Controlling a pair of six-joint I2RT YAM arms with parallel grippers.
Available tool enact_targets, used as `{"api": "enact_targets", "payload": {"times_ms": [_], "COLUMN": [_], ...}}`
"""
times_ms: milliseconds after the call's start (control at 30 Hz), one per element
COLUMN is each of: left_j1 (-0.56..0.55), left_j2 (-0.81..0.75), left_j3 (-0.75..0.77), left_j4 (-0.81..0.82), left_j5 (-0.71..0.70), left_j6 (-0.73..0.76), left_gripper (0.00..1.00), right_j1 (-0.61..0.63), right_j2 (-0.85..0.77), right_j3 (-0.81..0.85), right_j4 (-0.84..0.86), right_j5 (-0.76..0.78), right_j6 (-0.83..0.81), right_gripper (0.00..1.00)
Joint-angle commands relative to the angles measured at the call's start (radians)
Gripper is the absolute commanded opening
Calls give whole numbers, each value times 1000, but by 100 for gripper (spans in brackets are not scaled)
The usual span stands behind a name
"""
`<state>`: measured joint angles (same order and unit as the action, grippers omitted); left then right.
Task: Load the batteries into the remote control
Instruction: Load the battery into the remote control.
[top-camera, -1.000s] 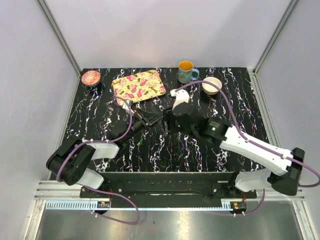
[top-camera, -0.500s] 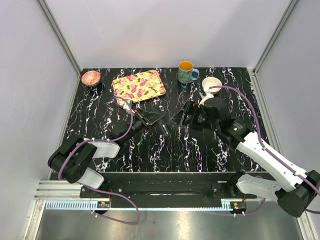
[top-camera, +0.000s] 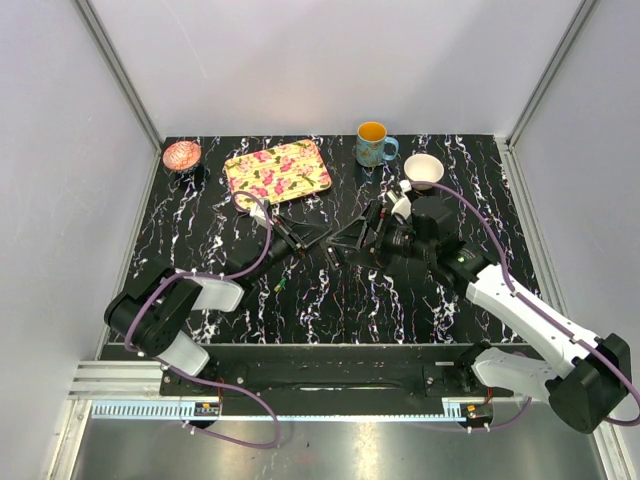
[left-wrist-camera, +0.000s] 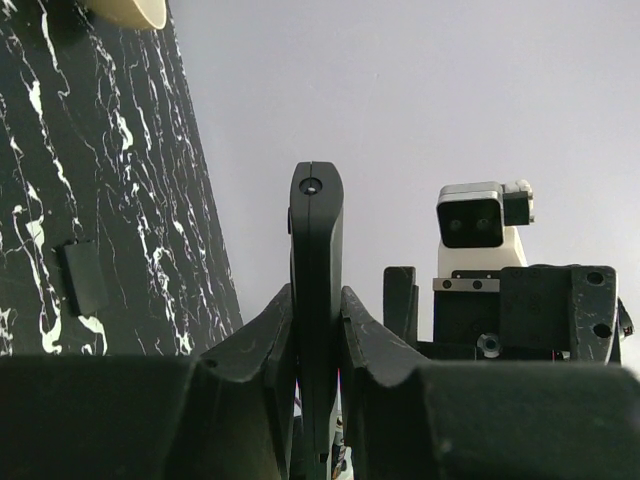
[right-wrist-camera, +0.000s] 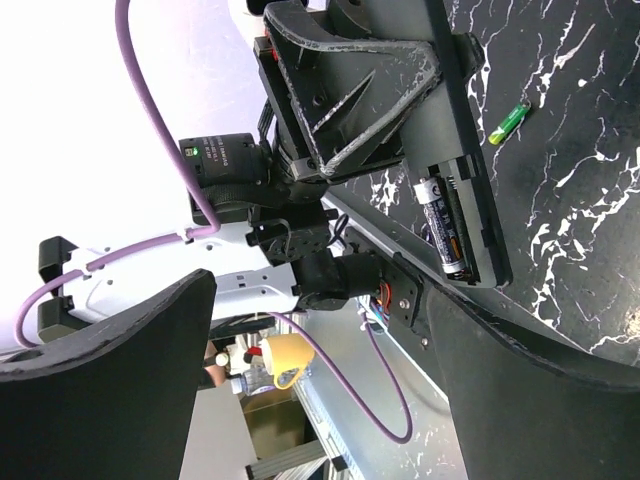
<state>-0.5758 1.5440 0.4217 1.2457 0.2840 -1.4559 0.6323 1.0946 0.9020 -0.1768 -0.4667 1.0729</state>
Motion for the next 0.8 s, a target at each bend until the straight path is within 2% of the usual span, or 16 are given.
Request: {"api": "enact_targets", "payload": {"times_ms": [0,267,467,767], "left_j1": [4,4,4,2], "left_j2": [-38,-58,-76,-99], "left_j3": [46,43,60,69], "left_j4": [420,420,420,420], "left_j5": [0,6,23,29], "left_j6": [40,48,40,43], "left_gripper": [0,0,0,0], "right_j1": [-16,-37,-39,-39], "right_j2": [-18,-25,-7,51], "right_j3": [-15,-46,-57,-109], "right_j4": [45,13,48,229], "right_j5": [-29,-30,-62,-128], "right_j6": [29,27,48,153], "right_gripper": [95,96,97,95]}}
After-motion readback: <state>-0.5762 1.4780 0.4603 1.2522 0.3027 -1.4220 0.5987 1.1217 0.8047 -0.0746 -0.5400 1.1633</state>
